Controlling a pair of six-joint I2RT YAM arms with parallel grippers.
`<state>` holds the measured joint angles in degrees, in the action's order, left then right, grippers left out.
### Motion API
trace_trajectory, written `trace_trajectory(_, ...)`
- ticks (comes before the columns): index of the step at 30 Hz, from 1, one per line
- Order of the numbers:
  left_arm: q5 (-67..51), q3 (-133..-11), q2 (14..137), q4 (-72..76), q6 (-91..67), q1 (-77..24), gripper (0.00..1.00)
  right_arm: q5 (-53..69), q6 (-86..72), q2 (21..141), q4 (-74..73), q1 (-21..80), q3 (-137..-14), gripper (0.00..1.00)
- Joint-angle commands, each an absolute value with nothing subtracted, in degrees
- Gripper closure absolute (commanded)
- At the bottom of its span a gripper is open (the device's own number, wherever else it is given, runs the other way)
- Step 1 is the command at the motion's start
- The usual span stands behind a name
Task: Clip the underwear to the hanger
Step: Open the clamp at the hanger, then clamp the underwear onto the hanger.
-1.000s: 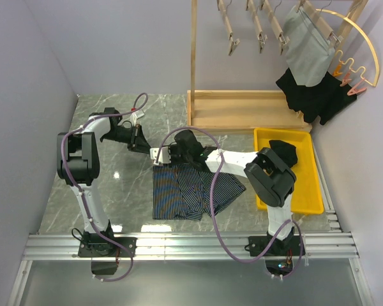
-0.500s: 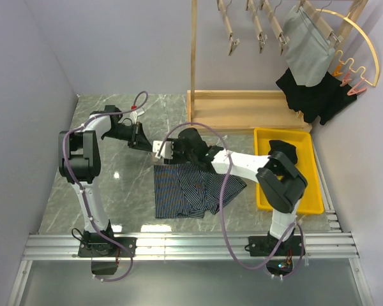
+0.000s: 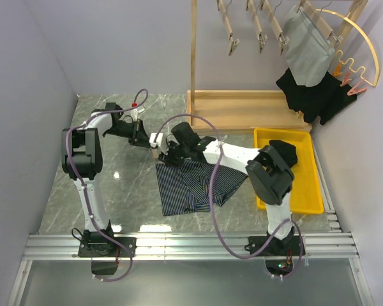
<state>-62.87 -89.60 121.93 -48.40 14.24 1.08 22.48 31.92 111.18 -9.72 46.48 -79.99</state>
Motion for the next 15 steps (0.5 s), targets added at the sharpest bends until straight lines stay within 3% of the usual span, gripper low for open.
trace_trajectory(1,-61.96,-92.28,122.87,-47.81,14.33,1.05,1.00,19.18,24.01,114.86,-12.57,45.88,-84.37,0.52)
trace_trajectory(8,-61.96,-91.50,122.87,-46.23,13.01,1.06,1.00,16.09,6.53,114.08,-9.06,45.53,-81.39,0.50)
trace_trajectory(15,-62.05,-90.35,122.61,-44.12,11.34,1.05,1.00,10.03,1.58,116.63,-6.94,45.62,-81.74,0.48)
